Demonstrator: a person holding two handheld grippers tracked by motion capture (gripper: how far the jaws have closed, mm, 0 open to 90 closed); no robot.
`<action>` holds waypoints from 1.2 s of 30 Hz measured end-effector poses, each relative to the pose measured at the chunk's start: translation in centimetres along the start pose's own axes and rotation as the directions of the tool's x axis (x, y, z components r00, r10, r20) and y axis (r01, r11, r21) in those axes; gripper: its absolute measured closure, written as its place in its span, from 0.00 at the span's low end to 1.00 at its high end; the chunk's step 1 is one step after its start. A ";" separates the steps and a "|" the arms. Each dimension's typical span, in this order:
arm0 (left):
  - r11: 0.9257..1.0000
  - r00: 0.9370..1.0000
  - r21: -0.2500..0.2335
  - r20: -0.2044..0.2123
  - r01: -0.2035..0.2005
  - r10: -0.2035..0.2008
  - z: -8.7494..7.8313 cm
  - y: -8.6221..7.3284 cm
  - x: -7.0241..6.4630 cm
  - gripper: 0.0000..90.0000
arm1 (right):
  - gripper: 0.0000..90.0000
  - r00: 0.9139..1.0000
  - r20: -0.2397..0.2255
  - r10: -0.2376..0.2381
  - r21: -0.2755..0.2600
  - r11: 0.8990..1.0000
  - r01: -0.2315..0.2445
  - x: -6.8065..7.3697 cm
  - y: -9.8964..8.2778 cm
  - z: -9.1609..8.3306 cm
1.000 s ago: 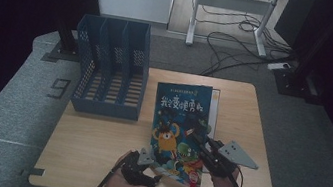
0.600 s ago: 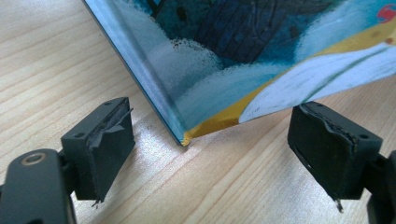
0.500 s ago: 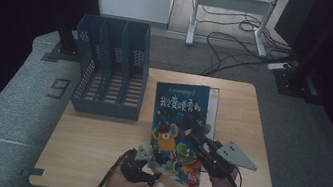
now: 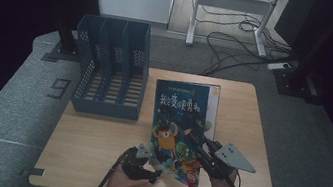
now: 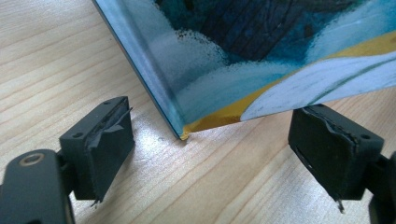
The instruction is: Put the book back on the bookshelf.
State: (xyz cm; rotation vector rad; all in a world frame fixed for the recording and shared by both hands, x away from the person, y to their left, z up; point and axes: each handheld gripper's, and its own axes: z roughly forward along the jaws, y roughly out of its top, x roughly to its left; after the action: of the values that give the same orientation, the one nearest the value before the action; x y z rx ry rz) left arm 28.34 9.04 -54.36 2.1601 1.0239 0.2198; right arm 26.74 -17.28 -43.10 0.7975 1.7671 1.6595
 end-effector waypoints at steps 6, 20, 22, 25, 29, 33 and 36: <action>1.000 1.000 0.004 0.016 -0.005 0.005 -0.1 0.0 0.2 0.16 | 0.84 1.000 -0.003 0.021 0.019 1.000 -0.021 -0.7 -0.1 -0.1; 1.000 1.000 -0.002 -0.001 -0.014 0.014 -0.1 -0.2 0.2 0.15 | 0.85 1.000 -0.012 0.021 0.020 1.000 -0.021 -0.7 0.0 -0.1; 1.000 1.000 0.000 -0.005 -0.020 0.020 -0.1 -0.1 0.2 0.15 | 0.85 1.000 -0.011 0.020 0.020 1.000 -0.020 -0.6 0.0 -0.1; 1.000 0.999 -0.003 -0.030 -0.030 0.030 0.2 -0.1 0.0 0.15 | 0.85 1.000 -0.010 0.021 0.017 1.000 -0.020 -0.5 0.0 -0.1; 0.999 0.999 0.006 -0.029 -0.031 0.032 0.3 0.2 0.0 0.15 | 0.85 1.000 -0.009 0.015 0.010 1.000 -0.015 -0.4 0.1 -0.1; 0.999 0.999 0.030 -0.016 -0.034 0.035 0.5 0.7 0.2 0.15 | 0.85 1.000 -0.017 0.005 0.008 1.000 -0.005 -0.3 0.2 -0.1; 0.999 1.000 0.039 -0.009 -0.029 0.029 0.9 1.4 0.4 0.15 | 0.86 1.000 -0.025 0.000 0.006 1.000 0.000 -0.4 0.4 0.0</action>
State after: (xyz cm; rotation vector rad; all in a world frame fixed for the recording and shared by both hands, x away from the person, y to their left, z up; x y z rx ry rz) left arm 29.79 8.26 -54.14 2.2123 1.0104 0.2261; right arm 26.99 -17.55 -42.65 0.7829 1.7897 1.6716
